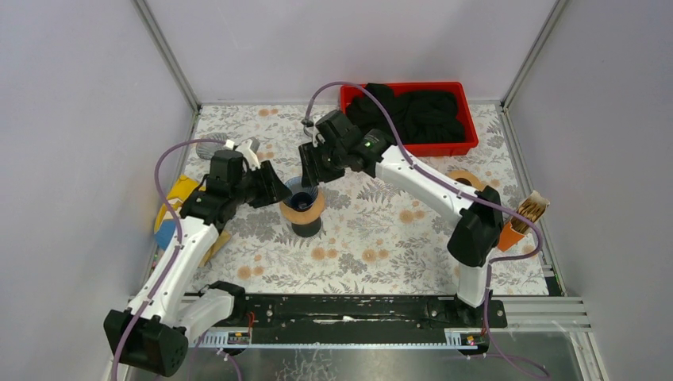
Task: Place the coffee filter in the dripper
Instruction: Place the coffee dripper in the dripper holder.
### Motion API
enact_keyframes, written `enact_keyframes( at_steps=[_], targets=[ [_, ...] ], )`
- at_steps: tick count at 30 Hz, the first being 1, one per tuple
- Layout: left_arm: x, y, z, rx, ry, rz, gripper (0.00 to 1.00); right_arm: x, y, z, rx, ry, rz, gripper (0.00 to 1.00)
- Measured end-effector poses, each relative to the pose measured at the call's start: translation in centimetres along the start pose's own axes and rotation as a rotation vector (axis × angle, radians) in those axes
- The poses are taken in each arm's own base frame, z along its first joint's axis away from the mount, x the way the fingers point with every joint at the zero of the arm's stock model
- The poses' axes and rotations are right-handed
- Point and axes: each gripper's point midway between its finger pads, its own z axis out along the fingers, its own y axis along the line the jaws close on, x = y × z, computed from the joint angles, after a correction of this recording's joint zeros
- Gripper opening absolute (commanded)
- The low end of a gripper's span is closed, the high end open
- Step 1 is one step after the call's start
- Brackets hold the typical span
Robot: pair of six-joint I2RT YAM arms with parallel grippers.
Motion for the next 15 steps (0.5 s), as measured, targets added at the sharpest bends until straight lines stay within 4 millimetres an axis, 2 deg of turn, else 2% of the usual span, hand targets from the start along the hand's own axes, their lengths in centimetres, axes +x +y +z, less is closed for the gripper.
enact_keyframes(
  at_steps=[4, 8, 11, 15],
  targets=[
    [-1.1, -0.6, -1.0, 0.005, -0.049, 0.015, 0.62, -1.0, 0.5, -1.6, -0.005, -0.041, -0.021, 0.68],
    [-2.2, -0.9, -2.2, -0.005, -0.107, 0.033, 0.73, -2.0, -0.1, -4.1, 0.046, -0.104, -0.044, 0.76],
    [-2.9, -0.9, -3.3, -0.022, -0.160, 0.052, 0.82, -2.3, -1.2, -6.7, 0.119, -0.165, -0.062, 0.82],
    [-3.7, -0.6, -4.7, -0.053, -0.231, 0.074, 0.89, -2.2, -3.8, -10.3, 0.256, -0.245, -0.073, 0.86]
  ],
)
